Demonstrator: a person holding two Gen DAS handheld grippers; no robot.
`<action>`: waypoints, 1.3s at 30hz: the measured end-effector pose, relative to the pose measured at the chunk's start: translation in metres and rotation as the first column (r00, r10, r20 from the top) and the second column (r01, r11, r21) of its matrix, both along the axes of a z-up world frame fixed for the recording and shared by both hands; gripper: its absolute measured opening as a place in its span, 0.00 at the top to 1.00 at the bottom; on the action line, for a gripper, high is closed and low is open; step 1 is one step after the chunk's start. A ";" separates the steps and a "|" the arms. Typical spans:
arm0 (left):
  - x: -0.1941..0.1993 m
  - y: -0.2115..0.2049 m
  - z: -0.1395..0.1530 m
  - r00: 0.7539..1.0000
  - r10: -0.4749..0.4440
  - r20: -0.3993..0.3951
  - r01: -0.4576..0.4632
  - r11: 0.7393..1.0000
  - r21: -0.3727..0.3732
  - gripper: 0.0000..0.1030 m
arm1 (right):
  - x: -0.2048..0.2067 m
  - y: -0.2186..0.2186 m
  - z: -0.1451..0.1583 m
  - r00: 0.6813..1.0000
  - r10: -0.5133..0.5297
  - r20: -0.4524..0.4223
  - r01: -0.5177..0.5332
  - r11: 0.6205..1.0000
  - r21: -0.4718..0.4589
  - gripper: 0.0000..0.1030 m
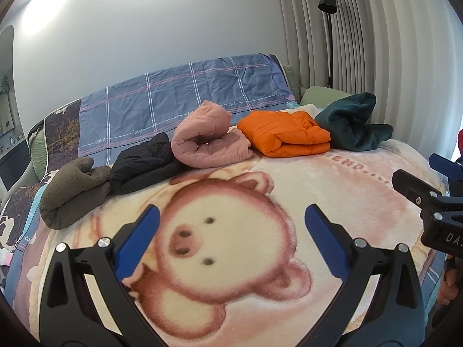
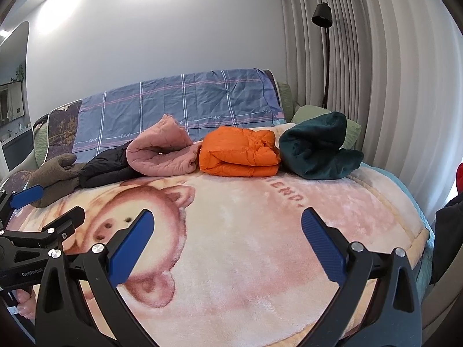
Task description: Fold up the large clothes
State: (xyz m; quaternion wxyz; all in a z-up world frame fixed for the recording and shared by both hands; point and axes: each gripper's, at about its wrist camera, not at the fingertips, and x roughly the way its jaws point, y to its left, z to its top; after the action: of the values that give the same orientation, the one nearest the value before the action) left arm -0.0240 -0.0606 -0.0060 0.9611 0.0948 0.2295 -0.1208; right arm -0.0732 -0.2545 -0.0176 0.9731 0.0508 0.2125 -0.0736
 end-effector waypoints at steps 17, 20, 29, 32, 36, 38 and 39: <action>-0.001 -0.001 -0.004 1.000 -0.006 -0.003 0.006 1.000 0.001 0.02 | 0.002 -0.004 -0.005 1.000 -0.009 -0.015 0.009 1.000 0.012 0.01; 0.000 -0.001 -0.004 1.000 -0.007 -0.003 0.007 1.000 0.002 0.02 | 0.002 -0.005 -0.006 1.000 -0.007 -0.016 0.007 1.000 0.014 0.01; 0.000 -0.001 -0.008 1.000 -0.006 -0.007 0.006 1.000 0.004 0.02 | 0.002 -0.005 -0.007 1.000 -0.009 -0.018 0.009 1.000 0.015 0.01; 0.000 -0.001 -0.009 1.000 -0.006 -0.010 0.006 1.000 0.003 0.02 | 0.002 -0.005 -0.007 1.000 -0.008 -0.019 0.008 1.000 0.015 0.01; 0.000 -0.001 -0.011 1.000 -0.003 -0.011 0.004 1.000 0.003 0.02 | 0.002 -0.005 -0.008 1.000 -0.006 -0.020 0.006 1.000 0.015 0.01; 0.000 0.000 -0.012 1.000 -0.003 -0.012 0.003 1.000 0.003 0.02 | 0.003 -0.005 -0.009 1.000 -0.004 -0.022 0.004 1.000 0.015 0.01; 0.001 0.000 -0.012 1.000 -0.003 -0.012 0.003 1.000 0.004 0.02 | 0.003 -0.005 -0.009 1.000 -0.005 -0.022 0.005 1.000 0.015 0.01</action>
State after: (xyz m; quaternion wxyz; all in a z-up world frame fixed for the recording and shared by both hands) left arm -0.0235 -0.0608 -0.0179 0.9593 0.0962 0.2355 -0.1225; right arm -0.0704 -0.2598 -0.0265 0.9701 0.0580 0.2234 -0.0748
